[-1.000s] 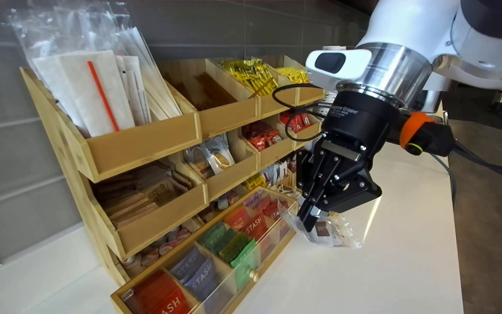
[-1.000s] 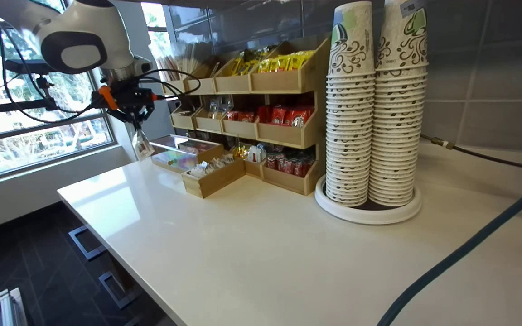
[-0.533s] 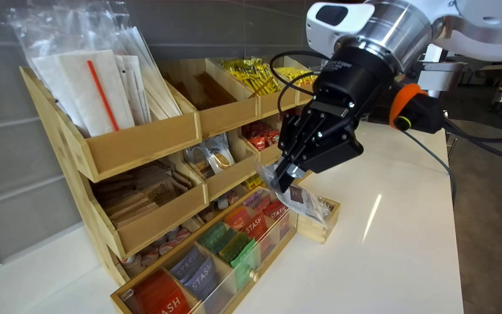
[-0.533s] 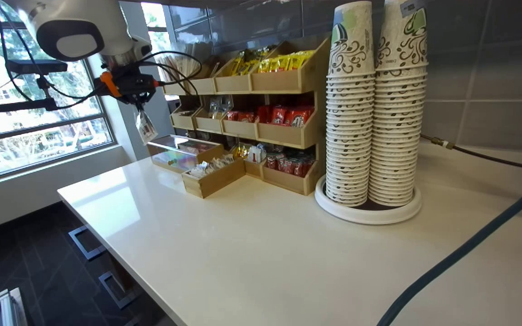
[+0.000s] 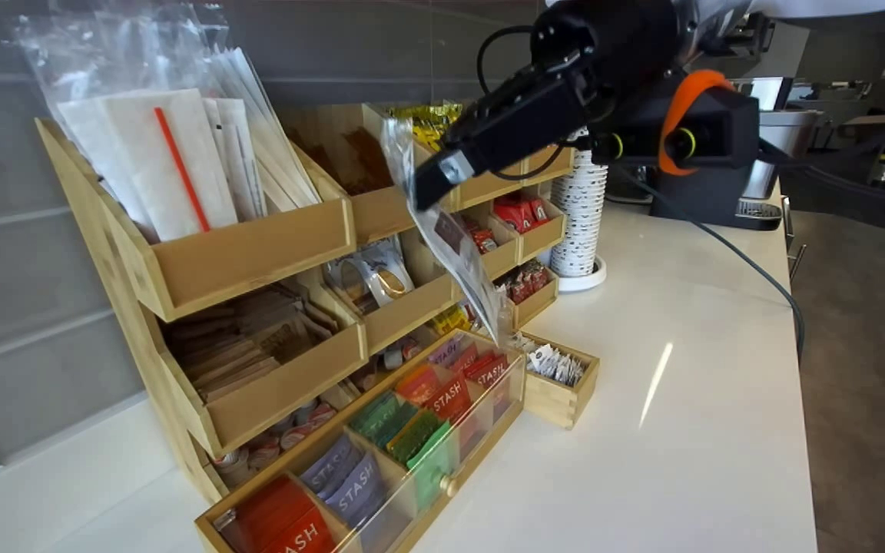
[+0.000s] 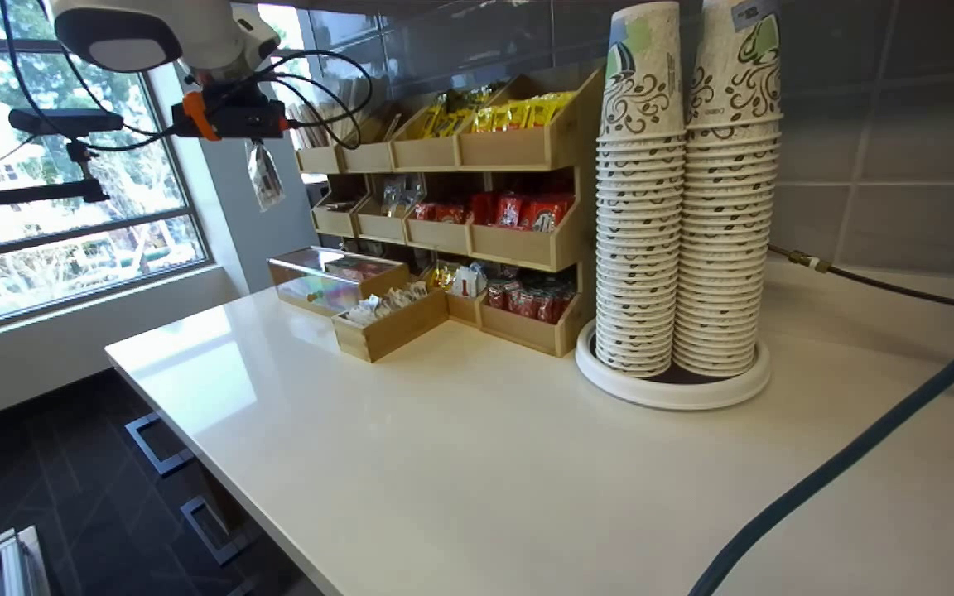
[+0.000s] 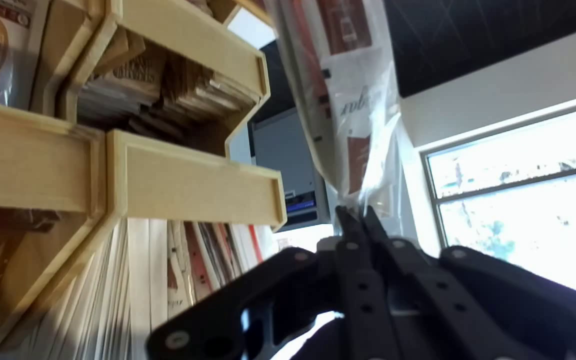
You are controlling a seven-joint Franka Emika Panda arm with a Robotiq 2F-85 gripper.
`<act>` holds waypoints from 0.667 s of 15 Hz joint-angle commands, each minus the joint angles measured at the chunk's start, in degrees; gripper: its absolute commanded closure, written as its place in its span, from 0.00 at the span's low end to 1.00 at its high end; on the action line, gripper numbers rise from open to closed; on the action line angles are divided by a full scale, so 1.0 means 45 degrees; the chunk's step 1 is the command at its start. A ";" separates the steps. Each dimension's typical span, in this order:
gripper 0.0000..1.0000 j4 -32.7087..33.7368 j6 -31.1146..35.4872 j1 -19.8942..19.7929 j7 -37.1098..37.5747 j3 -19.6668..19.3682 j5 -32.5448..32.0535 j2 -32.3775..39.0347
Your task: Put the white sachet in the top left compartment
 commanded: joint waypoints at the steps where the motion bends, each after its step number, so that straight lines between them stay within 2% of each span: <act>1: 0.99 0.1069 0.0461 -0.0063 -0.1232 0.0103 0.1928 0.0546; 2: 0.96 0.0434 0.0083 -0.0276 -0.0445 0.0224 0.1012 0.0075; 6: 0.96 0.0795 0.0106 -0.0310 -0.0731 0.0243 0.1406 0.0298; 7: 0.99 0.0800 0.0108 -0.0311 -0.0739 0.0244 0.1407 0.0323; 10: 0.99 0.1473 0.0244 -0.0002 -0.1362 -0.0077 0.2864 0.0511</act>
